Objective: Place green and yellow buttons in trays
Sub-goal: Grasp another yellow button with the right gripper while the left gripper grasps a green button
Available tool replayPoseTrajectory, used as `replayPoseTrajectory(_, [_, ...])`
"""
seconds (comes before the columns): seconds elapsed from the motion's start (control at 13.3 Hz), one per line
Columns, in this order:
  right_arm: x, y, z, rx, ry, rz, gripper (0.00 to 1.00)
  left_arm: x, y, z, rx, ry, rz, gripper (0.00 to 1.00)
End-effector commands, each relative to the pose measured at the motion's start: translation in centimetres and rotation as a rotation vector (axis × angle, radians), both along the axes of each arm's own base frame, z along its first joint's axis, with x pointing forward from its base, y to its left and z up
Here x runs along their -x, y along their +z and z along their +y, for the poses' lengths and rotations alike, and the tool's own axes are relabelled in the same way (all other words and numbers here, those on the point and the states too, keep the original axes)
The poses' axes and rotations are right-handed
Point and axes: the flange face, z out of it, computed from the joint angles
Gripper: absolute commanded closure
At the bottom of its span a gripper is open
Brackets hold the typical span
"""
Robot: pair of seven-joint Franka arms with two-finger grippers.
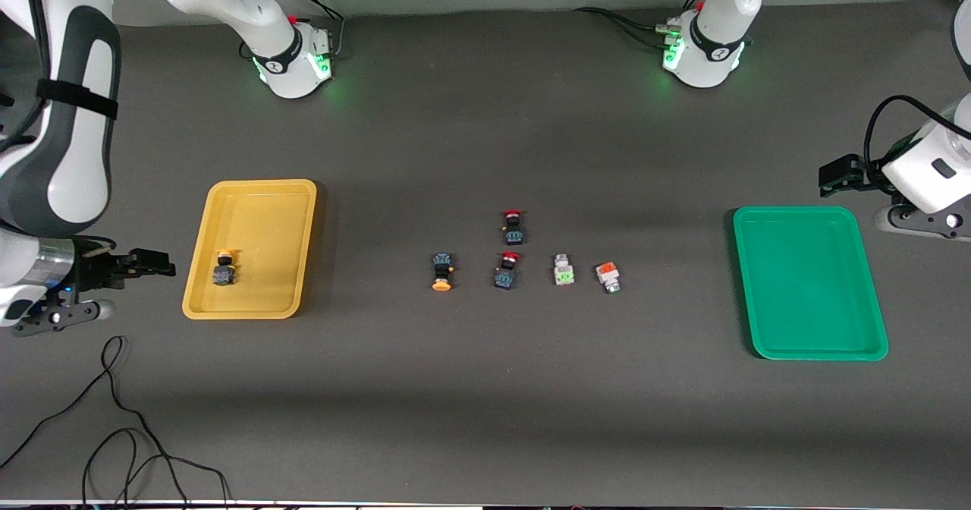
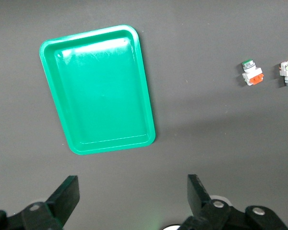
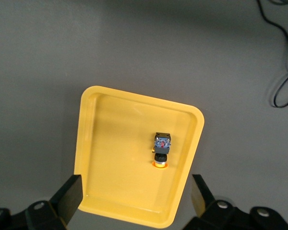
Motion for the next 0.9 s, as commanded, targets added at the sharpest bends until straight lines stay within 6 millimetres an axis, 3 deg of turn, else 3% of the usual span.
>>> replayPoseTrajectory(0.0, [-0.7,2.2,5.0,0.05,-0.027,0.005,0.0,-0.1,0.5,-0.1,0.001,-0.004,-0.005,0.0])
replayPoseTrajectory(0.07, [-0.8,2.4,7.7,0.059,-0.053,0.001,0.0,-0.1,0.5,-0.1,0.001,-0.003,-0.005,0.0])
replayPoseTrajectory(0.22, [-0.2,2.4,14.8,0.077,-0.101,-0.002,0.0,-0.1,0.5,-0.1,0.001,-0.003,-0.005,0.0])
replayPoseTrajectory(0.6, [3.4,1.8,33.2,0.083,-0.349,-0.077,0.0,0.0,0.5,-0.2,0.003,0.012,-0.003,0.0])
replayPoseTrajectory(0.67, [4.2,1.4,36.3,0.077,-0.375,-0.086,0.0,0.0,0.5,-0.2,0.006,0.012,-0.003,0.0])
replayPoseTrajectory(0.82, [5.2,-0.4,40.4,0.046,-0.368,-0.092,0.0,-0.1,0.5,-0.6,0.006,0.033,-0.01,0.02])
